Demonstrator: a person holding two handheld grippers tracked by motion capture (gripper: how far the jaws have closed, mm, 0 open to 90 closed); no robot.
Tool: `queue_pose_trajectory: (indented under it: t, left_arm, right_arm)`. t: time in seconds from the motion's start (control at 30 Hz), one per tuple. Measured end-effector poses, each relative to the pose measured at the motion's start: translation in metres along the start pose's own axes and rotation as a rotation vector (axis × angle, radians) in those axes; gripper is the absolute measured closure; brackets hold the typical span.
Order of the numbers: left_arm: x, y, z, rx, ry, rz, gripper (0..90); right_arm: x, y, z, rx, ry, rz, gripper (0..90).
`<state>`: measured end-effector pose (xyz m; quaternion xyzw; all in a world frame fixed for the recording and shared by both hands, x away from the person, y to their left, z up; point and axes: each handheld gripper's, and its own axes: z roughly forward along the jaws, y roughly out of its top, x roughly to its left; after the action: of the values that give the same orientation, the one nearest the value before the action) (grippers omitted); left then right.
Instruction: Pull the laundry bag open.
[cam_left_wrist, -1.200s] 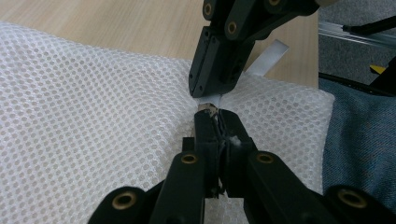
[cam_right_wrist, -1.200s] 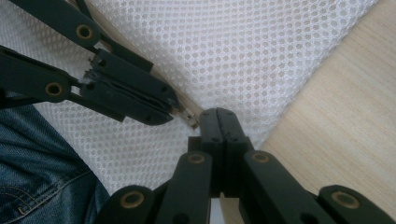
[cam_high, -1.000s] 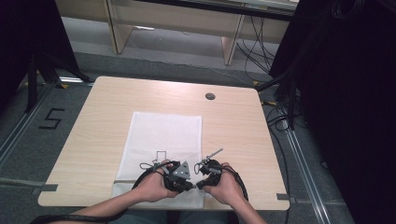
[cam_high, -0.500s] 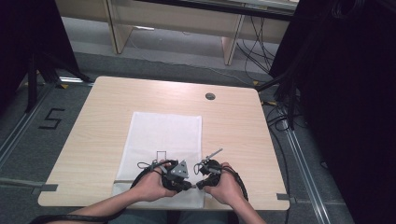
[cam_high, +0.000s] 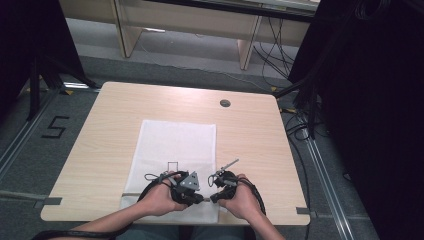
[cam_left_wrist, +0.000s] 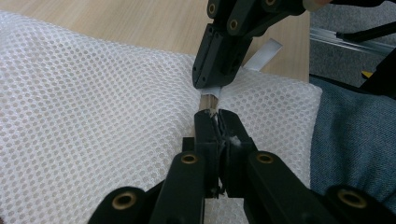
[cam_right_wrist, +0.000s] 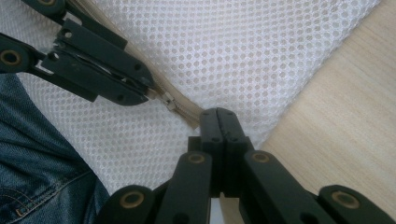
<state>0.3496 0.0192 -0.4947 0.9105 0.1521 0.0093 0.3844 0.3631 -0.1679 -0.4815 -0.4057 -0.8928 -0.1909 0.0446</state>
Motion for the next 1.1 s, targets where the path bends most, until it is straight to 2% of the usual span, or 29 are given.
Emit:
queue_pose_trajectory:
  t: [0.1,0.13,0.17,0.2,0.23,0.27,0.3,0.33,0.37,0.4,0.57,0.63,0.67,0.87,0.93,0.97,1.03,1.1]
  left_arm:
    - [0.000,0.000,0.000,-0.002,-0.001,-0.002,87.1]
    - [0.001,0.000,-0.001,0.000,0.000,0.014,87.1]
    - [0.001,0.000,-0.001,0.000,0.001,0.011,87.1]
    - [0.001,-0.001,-0.002,0.015,0.007,0.013,87.1]
    - [0.001,-0.001,-0.002,0.013,0.006,0.011,87.1]
    - [0.001,-0.001,-0.002,0.012,0.007,0.010,87.1]
    - [0.000,-0.001,-0.002,-0.003,0.002,-0.005,87.1]
    - [0.001,-0.001,-0.003,0.013,0.007,0.012,87.1]
    - [0.001,-0.001,-0.003,0.001,0.002,0.014,87.1]
    - [0.000,-0.002,-0.003,-0.002,0.002,-0.008,87.1]
    - [0.000,-0.003,-0.005,-0.002,0.006,-0.008,87.1]
    - [0.001,-0.002,-0.006,-0.001,0.005,0.008,87.1]
    - [0.000,-0.003,-0.006,-0.003,0.006,-0.010,87.1]
    - [0.000,-0.004,-0.007,0.001,0.006,-0.006,87.1]
    - [0.000,-0.004,-0.009,-0.004,0.007,-0.006,87.1]
    - [0.001,-0.004,-0.009,-0.001,0.008,0.005,87.1]
    - [0.000,-0.005,-0.010,-0.007,0.005,-0.015,87.1]
    - [0.001,-0.005,-0.011,-0.007,0.007,0.002,87.1]
  right_arm:
    - [0.001,0.000,0.000,0.001,0.005,0.011,90.0]
    - [0.001,0.000,0.000,0.001,0.004,0.009,90.0]
    - [0.001,0.000,0.000,0.000,0.004,0.007,90.0]
    - [0.000,0.000,0.000,-0.001,0.000,-0.003,90.0]
    - [-0.001,0.000,0.001,-0.013,-0.006,-0.020,90.0]
    - [-0.001,0.000,0.000,-0.007,-0.002,-0.011,90.0]
    - [-0.002,0.000,0.001,-0.013,-0.006,-0.021,90.0]
    - [-0.002,0.000,0.001,-0.015,-0.007,-0.024,90.0]
    - [-0.002,0.000,0.001,-0.015,-0.006,-0.023,90.0]
    - [-0.001,0.000,0.001,-0.015,-0.005,-0.015,90.0]
    - [-0.002,0.000,0.001,-0.014,-0.007,-0.023,90.0]
    - [0.000,0.000,0.000,0.000,0.000,0.000,90.0]
    - [0.000,0.000,0.000,0.000,0.000,0.000,90.0]
    - [0.000,0.000,0.000,-0.003,0.000,-0.003,90.0]
    - [-0.001,0.000,0.001,-0.015,-0.008,-0.022,90.0]
    - [-0.001,0.000,0.001,-0.012,-0.004,-0.013,90.0]
    - [0.000,0.000,0.001,-0.008,-0.004,-0.011,90.0]
    - [-0.001,0.000,0.001,-0.011,-0.005,-0.013,90.0]
